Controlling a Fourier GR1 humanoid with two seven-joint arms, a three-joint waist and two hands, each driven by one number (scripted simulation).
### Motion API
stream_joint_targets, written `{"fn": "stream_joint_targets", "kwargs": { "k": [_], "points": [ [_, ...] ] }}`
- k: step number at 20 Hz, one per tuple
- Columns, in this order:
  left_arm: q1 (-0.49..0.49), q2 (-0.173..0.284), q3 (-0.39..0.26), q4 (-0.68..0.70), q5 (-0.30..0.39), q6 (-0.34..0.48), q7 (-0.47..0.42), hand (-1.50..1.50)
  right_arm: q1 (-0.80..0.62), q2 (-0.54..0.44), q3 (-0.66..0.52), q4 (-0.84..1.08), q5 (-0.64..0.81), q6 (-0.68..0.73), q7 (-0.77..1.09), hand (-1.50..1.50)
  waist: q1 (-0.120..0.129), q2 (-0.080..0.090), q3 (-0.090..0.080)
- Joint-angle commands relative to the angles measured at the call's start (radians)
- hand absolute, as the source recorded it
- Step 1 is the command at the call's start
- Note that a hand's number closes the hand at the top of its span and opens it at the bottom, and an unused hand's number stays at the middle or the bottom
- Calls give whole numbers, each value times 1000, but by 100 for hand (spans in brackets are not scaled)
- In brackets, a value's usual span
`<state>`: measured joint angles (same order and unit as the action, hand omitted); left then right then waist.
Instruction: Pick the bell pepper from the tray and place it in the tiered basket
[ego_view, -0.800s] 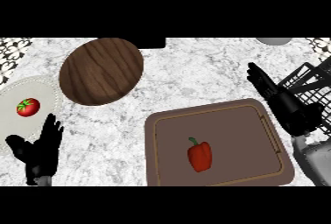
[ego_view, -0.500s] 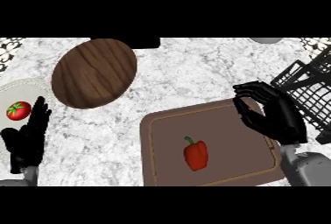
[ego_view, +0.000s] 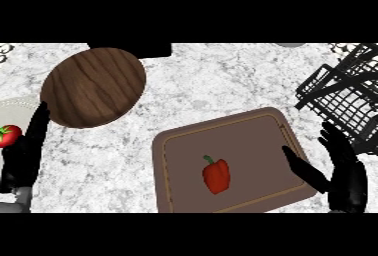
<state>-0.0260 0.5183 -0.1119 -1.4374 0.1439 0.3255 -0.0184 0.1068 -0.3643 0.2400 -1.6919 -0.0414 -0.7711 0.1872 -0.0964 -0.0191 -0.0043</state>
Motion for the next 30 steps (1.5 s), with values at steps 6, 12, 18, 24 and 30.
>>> {"fn": "stream_joint_targets", "kwargs": {
  "k": [6, 12, 18, 24, 30],
  "points": [
    [-59, 8, -38, -20, -29, -33, 23, 0, 202, -277, 216, -301, 268, 72, 396, -150, 63, 15, -10],
    [-102, -5, -53, -7, -46, -35, 36, 0, 96, -439, 214, -499, 332, 262, 806, -150, 99, 23, -10],
    [-136, -26, -71, -6, -60, -38, 68, 0, -98, -380, 259, -565, 408, 383, 1216, -150, 118, 23, -4],
    [-177, -36, -64, 18, -59, -52, 75, 0, -196, -286, 267, -473, 342, 473, 1298, -150, 117, 25, -3],
    [-137, -59, -90, 4, -97, -22, 66, 0, -224, -218, 294, -356, 354, 523, 1300, -150, 120, 21, -3]
  ]
}}
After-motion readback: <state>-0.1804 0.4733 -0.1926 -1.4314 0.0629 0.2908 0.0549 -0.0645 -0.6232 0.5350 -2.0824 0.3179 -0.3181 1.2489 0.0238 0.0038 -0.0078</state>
